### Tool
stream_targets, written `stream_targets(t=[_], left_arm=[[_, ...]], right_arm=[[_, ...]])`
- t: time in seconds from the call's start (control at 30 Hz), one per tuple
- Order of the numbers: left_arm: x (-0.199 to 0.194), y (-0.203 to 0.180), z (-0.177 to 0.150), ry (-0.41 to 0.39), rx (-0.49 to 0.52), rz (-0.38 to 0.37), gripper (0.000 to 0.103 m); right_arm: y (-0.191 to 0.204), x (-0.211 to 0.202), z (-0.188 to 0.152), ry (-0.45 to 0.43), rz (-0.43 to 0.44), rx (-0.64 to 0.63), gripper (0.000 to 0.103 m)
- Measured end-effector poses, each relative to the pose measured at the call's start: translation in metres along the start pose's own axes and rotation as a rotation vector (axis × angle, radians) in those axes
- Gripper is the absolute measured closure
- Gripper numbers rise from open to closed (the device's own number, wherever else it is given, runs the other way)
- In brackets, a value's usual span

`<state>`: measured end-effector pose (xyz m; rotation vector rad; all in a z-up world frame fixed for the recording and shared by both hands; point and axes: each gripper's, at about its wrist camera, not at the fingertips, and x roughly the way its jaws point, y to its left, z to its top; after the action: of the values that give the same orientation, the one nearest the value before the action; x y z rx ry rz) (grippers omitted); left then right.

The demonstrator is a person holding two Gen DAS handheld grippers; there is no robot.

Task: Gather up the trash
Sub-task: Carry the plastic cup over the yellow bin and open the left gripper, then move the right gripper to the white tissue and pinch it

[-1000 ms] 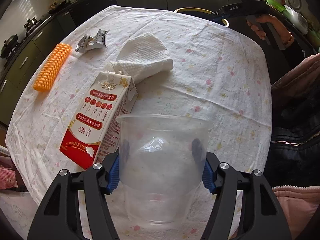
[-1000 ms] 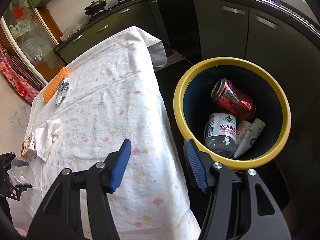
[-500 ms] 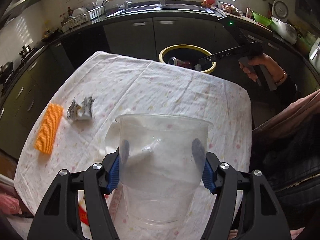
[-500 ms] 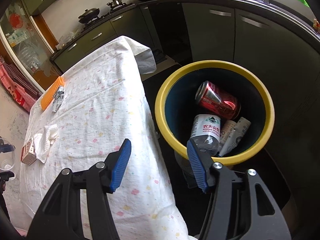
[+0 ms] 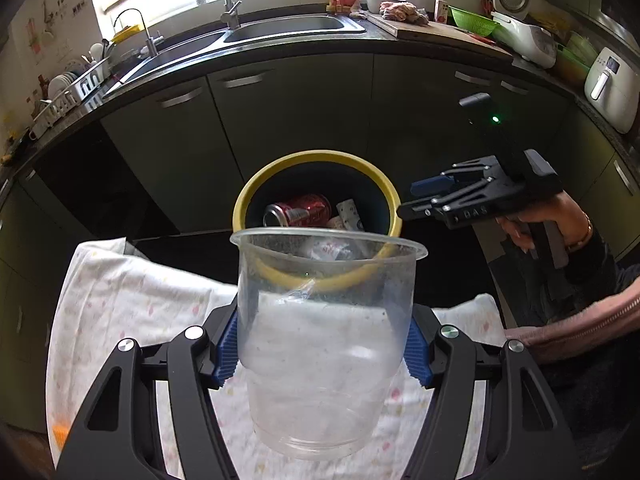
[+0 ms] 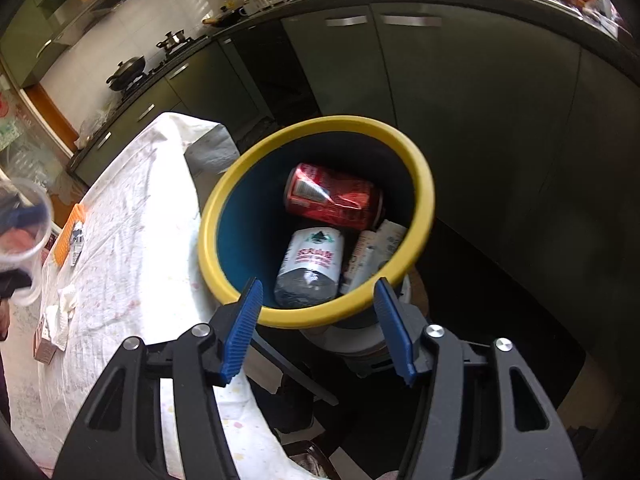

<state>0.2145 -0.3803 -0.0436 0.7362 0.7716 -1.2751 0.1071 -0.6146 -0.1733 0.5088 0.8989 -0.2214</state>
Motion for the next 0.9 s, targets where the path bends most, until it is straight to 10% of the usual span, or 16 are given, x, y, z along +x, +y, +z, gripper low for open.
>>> stream_targets(t=[0.4, 0.57, 0.9], left_arm=[[0.117, 0.017, 0.082, 0.052, -0.118, 0.021, 0.034], [0.139, 0.029, 0.087, 0.057, -0.203, 0.089, 0.013], [0.015, 0.036, 0.031, -0.169, -0.431, 0.121, 0.009]], right_arm=[[-0.037, 0.003, -0.003, 0.007, 0.010, 0.069, 0.047], [-0.035, 0.004, -0.003, 0.005, 0.019, 0.072, 0.045], [-0.015, -0.002, -0.003, -0.007, 0.044, 0.037, 0.044]])
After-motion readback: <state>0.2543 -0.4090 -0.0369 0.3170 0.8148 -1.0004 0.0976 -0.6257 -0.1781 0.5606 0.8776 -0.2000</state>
